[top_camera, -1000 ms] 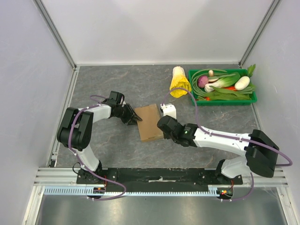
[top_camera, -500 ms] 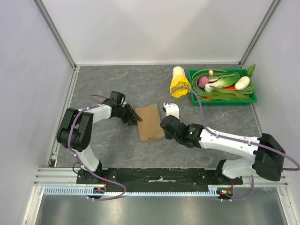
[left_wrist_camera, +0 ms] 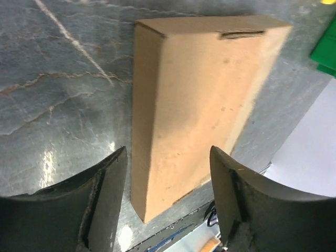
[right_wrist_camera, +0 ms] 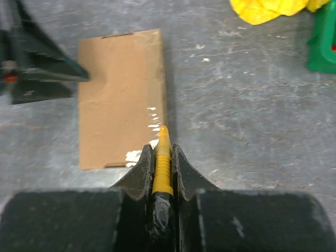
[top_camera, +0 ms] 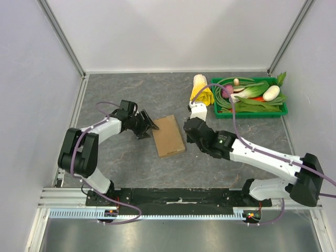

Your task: Unpack the express box

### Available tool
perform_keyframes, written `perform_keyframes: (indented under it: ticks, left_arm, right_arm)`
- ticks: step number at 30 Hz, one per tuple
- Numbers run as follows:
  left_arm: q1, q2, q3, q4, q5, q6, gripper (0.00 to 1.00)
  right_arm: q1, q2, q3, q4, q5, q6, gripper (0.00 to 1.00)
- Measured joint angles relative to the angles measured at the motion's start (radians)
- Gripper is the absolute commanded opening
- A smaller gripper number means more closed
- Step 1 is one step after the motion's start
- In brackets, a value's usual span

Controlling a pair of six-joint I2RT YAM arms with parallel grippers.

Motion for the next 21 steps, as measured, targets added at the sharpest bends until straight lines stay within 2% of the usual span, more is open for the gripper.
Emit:
perform_keyframes:
  ticks: [6,12,21]
  left_arm:
    - [0.0,-0.139,0.0,-0.047,-0.035,0.069,0.7]
    - [0.0,-0.246,-0.026,-0.156,-0.12,0.118,0.65]
    - [0.0,-0.398,-0.13,-0.303,-0.225,0.151,0.59]
  right_arm:
    - [-0.107,0.158,0.017,-0.001,0.002,-0.063,0.0]
    - [-0.115,0.319,0.05,-0.029,-0.077,-0.083,0.0]
    - [-0.077,0.344,0.114,-0.045,-0.222,-0.082,0.0]
